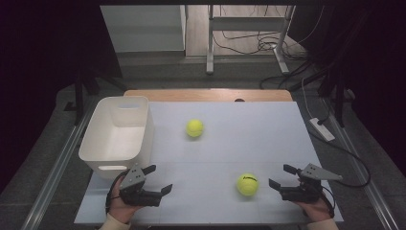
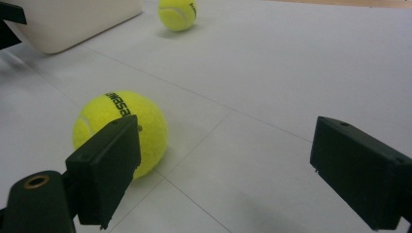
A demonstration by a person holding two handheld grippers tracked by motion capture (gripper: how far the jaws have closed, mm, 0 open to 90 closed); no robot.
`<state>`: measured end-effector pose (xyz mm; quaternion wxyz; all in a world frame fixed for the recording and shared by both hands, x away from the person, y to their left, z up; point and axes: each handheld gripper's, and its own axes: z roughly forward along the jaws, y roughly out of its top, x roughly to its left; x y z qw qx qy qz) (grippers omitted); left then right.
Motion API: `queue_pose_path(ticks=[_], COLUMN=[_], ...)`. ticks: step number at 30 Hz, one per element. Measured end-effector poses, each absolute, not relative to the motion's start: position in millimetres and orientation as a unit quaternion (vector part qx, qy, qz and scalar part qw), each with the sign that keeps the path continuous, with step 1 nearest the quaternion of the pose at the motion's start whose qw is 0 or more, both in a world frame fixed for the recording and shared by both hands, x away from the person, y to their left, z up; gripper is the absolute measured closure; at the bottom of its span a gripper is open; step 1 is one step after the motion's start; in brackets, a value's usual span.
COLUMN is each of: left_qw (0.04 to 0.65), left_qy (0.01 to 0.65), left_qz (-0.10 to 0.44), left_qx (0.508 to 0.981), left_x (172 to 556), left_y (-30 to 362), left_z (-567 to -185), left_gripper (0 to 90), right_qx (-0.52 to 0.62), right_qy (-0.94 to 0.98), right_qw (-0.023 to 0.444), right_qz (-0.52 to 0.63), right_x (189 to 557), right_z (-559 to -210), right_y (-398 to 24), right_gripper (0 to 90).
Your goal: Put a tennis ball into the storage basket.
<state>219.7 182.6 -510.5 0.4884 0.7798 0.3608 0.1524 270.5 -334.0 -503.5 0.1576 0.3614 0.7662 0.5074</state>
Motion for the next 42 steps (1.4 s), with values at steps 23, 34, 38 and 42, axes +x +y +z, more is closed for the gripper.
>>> queue_pose_path(ticks=[23, 34, 38, 42], left_qw=[0.494, 0.496, 0.503, 0.503], left_qy=[0.361, 0.363, 0.363, 0.360], left_qz=[0.151, 0.152, 0.150, 0.152], left_qx=[0.777, 0.774, 0.770, 0.771], left_x=[218, 219, 219, 218], left_y=[183, 183, 183, 180], left_z=[-508, -505, -501, -497], left_gripper=[8.5, 8.2, 8.3, 8.3], right_qx=[0.362, 0.364, 0.365, 0.366], right_qy=[0.767, 0.766, 0.767, 0.766], right_qw=[0.153, 0.151, 0.150, 0.151], right_qz=[0.507, 0.508, 0.506, 0.507], right_x=[276, 279, 279, 278], right_z=[-506, -507, -508, -508], right_y=[-331, -333, -333, -334], right_gripper=[10.7, 10.6, 10.6, 10.6])
